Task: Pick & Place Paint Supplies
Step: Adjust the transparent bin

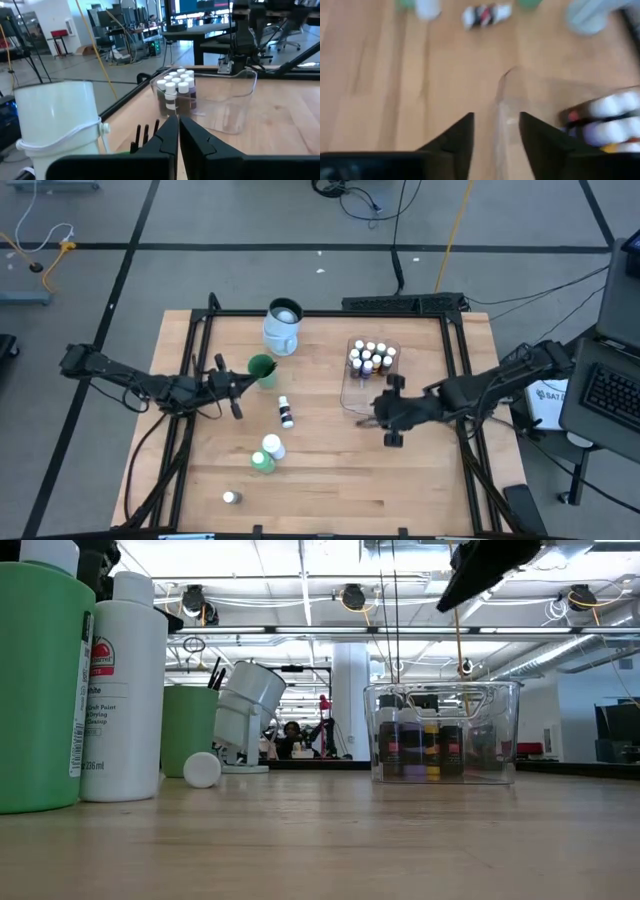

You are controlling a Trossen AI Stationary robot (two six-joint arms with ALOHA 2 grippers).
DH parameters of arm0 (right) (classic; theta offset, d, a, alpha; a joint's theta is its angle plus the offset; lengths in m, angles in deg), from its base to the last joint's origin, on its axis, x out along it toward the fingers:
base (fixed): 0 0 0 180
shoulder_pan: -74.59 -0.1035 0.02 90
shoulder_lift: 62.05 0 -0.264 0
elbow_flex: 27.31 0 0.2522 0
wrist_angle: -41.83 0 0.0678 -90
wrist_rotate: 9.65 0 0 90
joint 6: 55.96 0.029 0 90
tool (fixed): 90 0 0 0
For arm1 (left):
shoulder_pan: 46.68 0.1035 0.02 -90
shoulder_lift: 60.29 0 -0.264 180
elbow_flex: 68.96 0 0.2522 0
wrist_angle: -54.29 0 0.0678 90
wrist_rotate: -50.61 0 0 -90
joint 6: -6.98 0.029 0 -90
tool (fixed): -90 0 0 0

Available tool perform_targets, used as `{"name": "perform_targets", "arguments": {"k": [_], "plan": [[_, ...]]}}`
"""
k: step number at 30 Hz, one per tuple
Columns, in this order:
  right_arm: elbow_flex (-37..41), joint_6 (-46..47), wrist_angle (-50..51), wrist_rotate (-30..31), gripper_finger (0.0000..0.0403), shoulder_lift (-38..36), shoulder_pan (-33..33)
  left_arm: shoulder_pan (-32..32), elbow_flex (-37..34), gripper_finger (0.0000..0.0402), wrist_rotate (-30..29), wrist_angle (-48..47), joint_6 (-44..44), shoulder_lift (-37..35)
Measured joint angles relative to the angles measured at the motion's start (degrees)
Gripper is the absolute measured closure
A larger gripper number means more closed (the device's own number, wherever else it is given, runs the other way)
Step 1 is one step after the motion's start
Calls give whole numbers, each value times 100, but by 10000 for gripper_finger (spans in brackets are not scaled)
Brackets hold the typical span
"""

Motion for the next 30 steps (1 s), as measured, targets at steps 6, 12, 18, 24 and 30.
{"name": "perform_targets", "arguments": {"k": [6, 12, 18, 24, 30], "plan": [[-312, -195, 582, -239, 191, 553, -152, 0, 0, 398, 1, 111, 400, 2], [-317, 91, 697, -561, 170, 622, -150, 0, 0, 389, 0, 140, 501, 2], [-151, 620, 958, -531, 171, 615, -38, 0, 0, 383, 2, 138, 438, 2], [328, 880, 889, -502, 172, 615, 42, 0, 0, 398, 4, 136, 366, 4], [894, 837, 502, -486, 184, 618, 194, 0, 0, 387, 4, 122, 360, 4]]}}
